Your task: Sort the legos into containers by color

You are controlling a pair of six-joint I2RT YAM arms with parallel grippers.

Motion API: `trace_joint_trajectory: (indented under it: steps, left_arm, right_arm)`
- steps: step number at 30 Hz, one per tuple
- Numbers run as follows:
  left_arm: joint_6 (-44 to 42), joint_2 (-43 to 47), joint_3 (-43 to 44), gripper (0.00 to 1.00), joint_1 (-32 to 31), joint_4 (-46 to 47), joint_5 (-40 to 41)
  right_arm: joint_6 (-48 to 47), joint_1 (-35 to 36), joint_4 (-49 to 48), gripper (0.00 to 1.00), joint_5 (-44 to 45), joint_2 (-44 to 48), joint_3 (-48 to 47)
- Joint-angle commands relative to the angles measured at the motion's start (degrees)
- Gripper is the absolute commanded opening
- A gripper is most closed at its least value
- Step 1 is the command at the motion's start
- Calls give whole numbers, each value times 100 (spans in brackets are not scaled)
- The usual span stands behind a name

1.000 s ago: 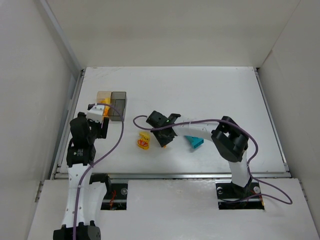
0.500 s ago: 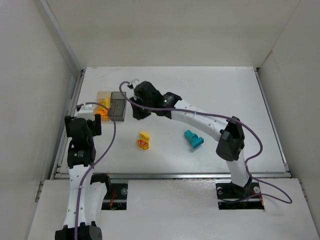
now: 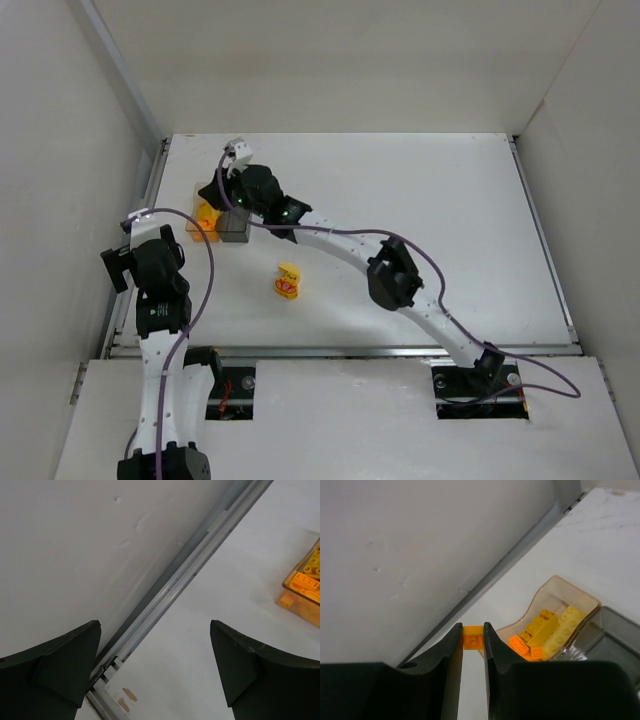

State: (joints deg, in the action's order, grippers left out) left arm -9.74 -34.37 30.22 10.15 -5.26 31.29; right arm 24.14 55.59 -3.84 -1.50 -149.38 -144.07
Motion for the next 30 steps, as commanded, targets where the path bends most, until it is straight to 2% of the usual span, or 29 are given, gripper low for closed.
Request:
trace_joint_trajectory:
  steps: [1, 4, 11, 14, 15, 18, 19, 21, 22, 24, 28, 30]
  left_arm:
    - [156, 36, -104, 89, 31, 324, 185]
    - [156, 36, -104, 89, 31, 324, 132]
    - [104, 88, -104, 89, 31, 324, -44]
    - [104, 141, -104, 89, 31, 324, -44]
    - [104, 141, -104, 89, 31, 324, -44]
    - [104, 141, -104, 89, 31, 324, -158]
    - [104, 141, -104, 89, 31, 324, -158]
    - [104, 141, -104, 89, 31, 324, -219]
    - [51, 193, -104, 89, 31, 324, -220]
    - [51, 194, -104, 89, 31, 324, -272]
    - [51, 255, -104, 89, 31, 324, -325]
    - [-2, 308, -104, 89, 31, 324, -377]
  right_arm:
    - [942, 100, -1891, 0, 157, -441, -323]
    - [1014, 162, -1946, 0, 518, -662, -437]
    - [1137, 162, -1753, 2, 642, -733, -60]
    - [1207, 215, -1752, 16, 703, -794, -60]
    - [1207, 215, -1700, 25, 703, -864, -138]
    - [1207, 215, -1638, 40, 703, -865, -200]
    - [1268, 215, -1638, 50, 703, -865, -131]
    - [1329, 215, -1585, 57, 703, -804, -69]
    - [1330, 215, -1585, 64, 703, -803, -69]
    - [1330, 215, -1585, 68, 642, -751, -16]
    - [1330, 215, -1585, 72, 720, -452, 291]
    - [1181, 215, -1585, 76, 721, 47, 668]
